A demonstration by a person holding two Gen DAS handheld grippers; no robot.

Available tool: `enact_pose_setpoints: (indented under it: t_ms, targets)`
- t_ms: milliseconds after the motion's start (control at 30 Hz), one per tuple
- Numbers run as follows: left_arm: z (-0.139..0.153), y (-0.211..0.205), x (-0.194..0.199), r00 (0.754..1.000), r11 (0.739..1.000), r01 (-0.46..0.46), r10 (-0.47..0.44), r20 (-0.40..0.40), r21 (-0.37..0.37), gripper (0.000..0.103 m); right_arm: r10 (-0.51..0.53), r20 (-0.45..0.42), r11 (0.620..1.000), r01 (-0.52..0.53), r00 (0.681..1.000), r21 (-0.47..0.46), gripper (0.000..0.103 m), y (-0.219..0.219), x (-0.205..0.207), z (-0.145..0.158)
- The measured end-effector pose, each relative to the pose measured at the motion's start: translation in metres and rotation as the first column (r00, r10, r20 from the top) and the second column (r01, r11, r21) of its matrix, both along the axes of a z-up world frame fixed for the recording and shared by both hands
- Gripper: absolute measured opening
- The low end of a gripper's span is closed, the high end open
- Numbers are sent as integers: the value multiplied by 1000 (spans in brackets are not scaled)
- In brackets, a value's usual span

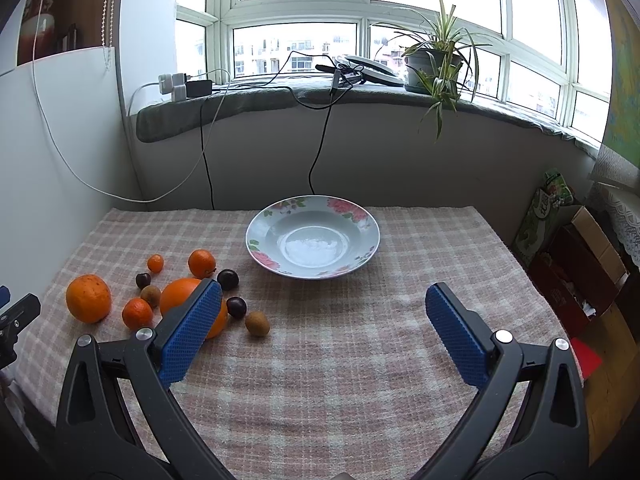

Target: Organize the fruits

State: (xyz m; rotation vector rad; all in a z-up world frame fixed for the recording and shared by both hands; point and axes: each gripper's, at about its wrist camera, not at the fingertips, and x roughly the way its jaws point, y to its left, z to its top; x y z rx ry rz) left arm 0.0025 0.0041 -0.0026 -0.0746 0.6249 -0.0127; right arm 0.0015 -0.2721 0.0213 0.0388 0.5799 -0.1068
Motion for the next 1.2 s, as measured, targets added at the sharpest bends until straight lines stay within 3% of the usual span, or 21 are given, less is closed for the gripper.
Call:
enact_pose_setpoints:
  t_ms: [900,1100,1200]
  targets:
    - [-16,-9,16,997,999,43,-44,-56,-27,102,54,-48,998,-55,997,-22,103,4,22,-18]
    - [-27,-18,24,991,994,98,-101,-83,-48,102,125,-75,992,-123,989,29,103,1,34,-29]
    - [-34,-23,30,985,988,133,-140,-101,-74,94,189,-82,980,-183,978,83,103,0,41,-32]
